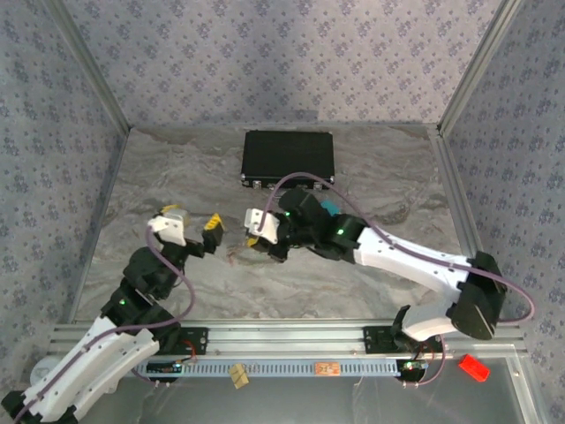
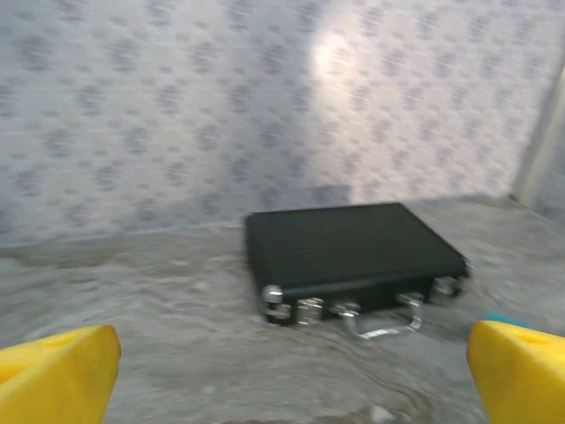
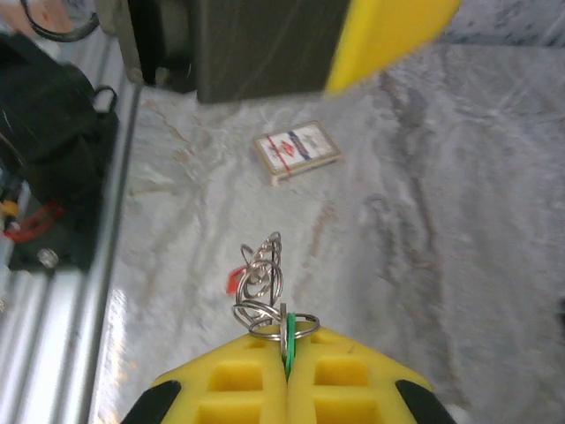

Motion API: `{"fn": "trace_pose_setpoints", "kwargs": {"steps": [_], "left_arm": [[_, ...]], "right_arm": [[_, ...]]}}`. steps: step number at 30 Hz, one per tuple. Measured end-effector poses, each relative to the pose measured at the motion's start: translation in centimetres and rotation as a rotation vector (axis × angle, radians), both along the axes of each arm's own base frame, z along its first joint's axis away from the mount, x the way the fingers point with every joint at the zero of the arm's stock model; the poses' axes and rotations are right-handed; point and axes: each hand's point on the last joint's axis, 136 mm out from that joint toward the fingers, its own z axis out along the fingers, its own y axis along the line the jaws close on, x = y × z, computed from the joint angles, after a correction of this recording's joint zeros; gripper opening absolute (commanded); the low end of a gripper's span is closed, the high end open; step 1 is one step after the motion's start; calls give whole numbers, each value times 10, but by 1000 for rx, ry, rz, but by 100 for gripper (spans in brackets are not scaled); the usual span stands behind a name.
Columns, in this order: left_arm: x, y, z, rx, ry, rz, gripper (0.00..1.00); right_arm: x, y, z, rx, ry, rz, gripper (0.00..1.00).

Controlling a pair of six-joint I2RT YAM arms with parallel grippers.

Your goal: Put the keys on the keyring

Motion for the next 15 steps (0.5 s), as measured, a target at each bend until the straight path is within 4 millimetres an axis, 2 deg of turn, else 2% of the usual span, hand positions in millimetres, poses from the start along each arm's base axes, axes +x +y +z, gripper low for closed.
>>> {"fn": "trace_pose_setpoints", "kwargs": {"steps": [3, 7, 10, 15], "left_arm": [[3, 20, 8, 1, 24, 104, 100], [16, 28, -7, 44, 107, 191, 100], [28, 30, -32, 96, 197, 233, 100], [45, 39, -59, 120, 293, 288, 100]], "right_arm": [[7, 24, -13, 46, 81, -35, 0], [27, 36, -47, 21, 157, -126, 0], [45, 26, -76, -52, 168, -198, 0], [67, -16, -112, -243, 119, -267, 0]]}}
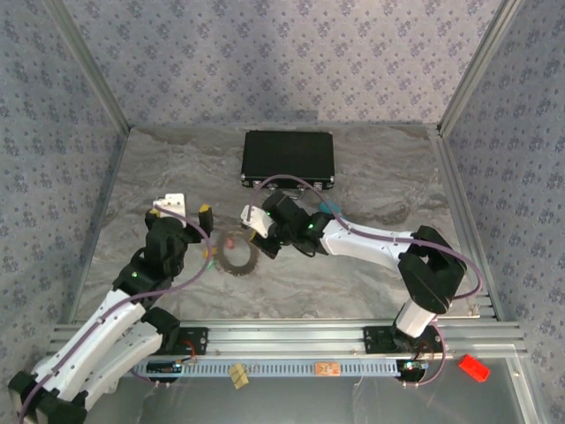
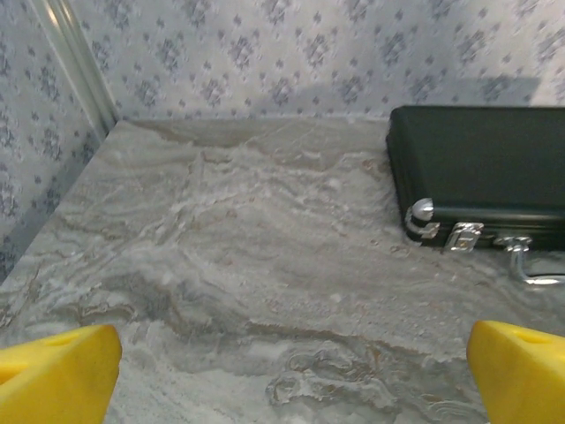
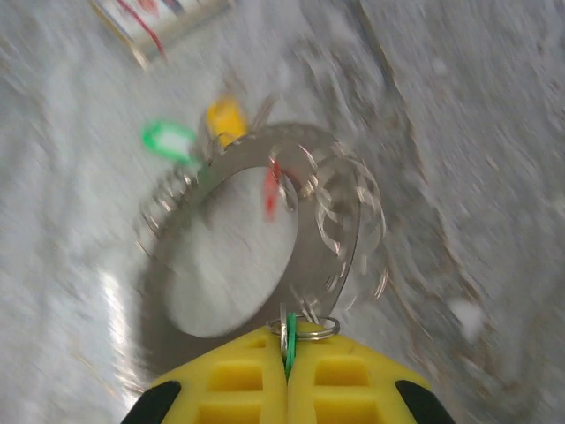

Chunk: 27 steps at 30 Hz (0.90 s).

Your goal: Put the keys on the keyring

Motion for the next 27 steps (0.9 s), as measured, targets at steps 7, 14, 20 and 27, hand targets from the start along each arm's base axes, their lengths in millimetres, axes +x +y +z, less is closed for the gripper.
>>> {"fn": "trace_pose_setpoints", "kwargs": {"steps": [7, 14, 20, 27], "left_arm": [[23, -2, -26, 84, 70, 12, 100], [36, 13, -47, 204, 96, 56, 100], [39, 58, -65, 197, 93, 182, 100], [38, 86, -106, 140, 73, 231, 100]], "right_arm": [[6, -60, -55, -333, -61, 11, 2], [-2, -111, -92, -570, -77, 31, 40], [9, -159, -61, -443, -55, -132, 60], [84, -272, 22, -17, -283, -739, 61]]}}
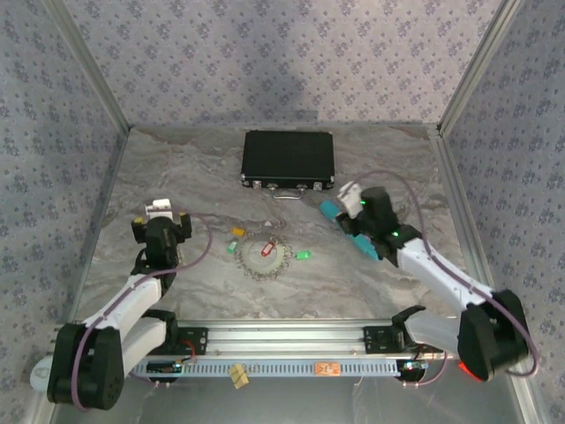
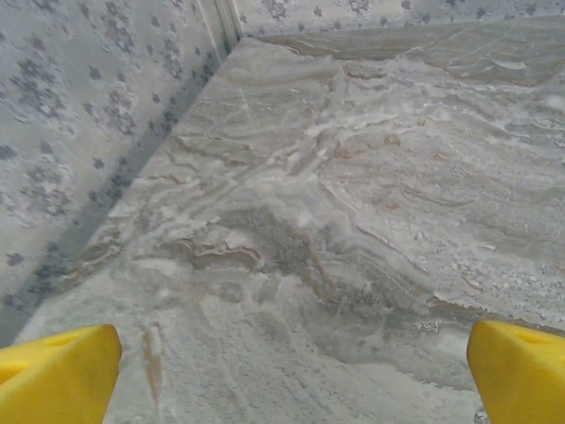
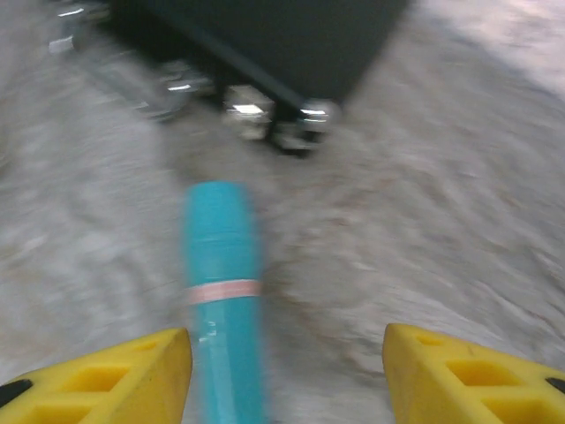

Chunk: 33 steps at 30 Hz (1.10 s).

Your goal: Put the keys on the keyring

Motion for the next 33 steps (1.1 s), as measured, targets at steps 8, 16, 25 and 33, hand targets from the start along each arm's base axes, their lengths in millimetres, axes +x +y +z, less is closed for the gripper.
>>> {"fn": "trace_pose_setpoints", "kwargs": {"steps": [8, 16, 25, 33], "left_arm": [[27, -19, -30, -19, -8, -121, 100], [49, -11, -57, -48, 19, -129, 100], [79, 1, -27, -72, -46, -63, 100], [75, 3, -40, -93, 8, -73, 100]], "right_arm": [[15, -86, -68, 96, -65, -292, 57], [32, -106, -86, 215, -115, -320, 57], [57, -119, -63, 296, -156, -361, 67], [55, -118, -67, 316, -135, -375, 99]]}}
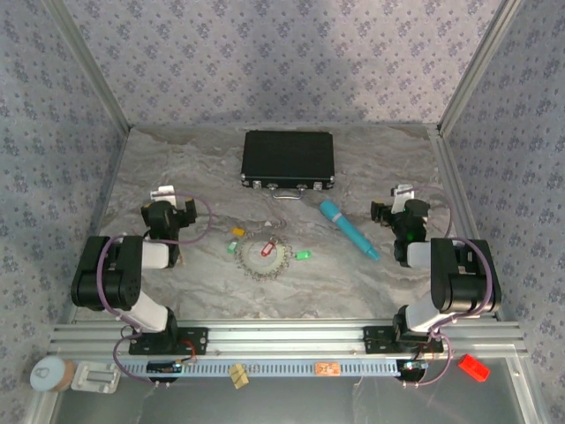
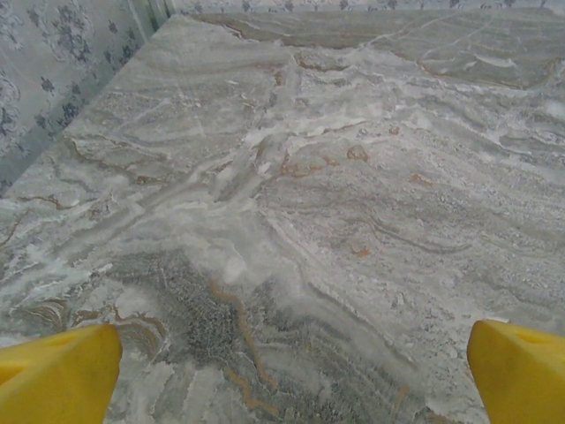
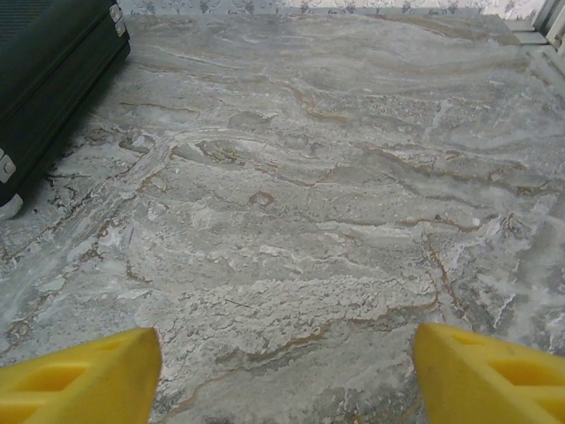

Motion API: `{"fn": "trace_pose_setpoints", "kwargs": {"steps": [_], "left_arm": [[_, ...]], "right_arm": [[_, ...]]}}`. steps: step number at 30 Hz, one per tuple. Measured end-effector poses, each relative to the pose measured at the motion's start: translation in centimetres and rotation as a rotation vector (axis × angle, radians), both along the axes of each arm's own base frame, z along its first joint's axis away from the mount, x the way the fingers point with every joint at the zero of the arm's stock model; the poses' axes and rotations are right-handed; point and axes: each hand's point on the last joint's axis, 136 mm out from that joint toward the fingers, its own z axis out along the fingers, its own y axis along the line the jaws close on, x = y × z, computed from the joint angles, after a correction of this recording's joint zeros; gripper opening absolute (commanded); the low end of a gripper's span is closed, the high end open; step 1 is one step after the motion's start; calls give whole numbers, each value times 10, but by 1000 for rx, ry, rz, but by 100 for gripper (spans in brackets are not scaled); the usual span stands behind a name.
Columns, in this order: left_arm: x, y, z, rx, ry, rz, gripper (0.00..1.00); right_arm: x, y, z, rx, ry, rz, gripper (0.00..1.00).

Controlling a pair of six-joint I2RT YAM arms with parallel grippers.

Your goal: Put the keys on the keyring

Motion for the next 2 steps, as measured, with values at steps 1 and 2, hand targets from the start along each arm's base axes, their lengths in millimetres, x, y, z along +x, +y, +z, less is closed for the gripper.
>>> {"fn": "trace_pose_setpoints", "kwargs": {"steps": [1, 2], "left_arm": [[0, -1, -1, -5, 2, -8, 100], [0, -2, -1, -10, 5, -18, 100]], "right_arm": [[0, 0, 0, -1, 0, 0, 99], [0, 0, 0, -1, 1, 0, 99]]}}
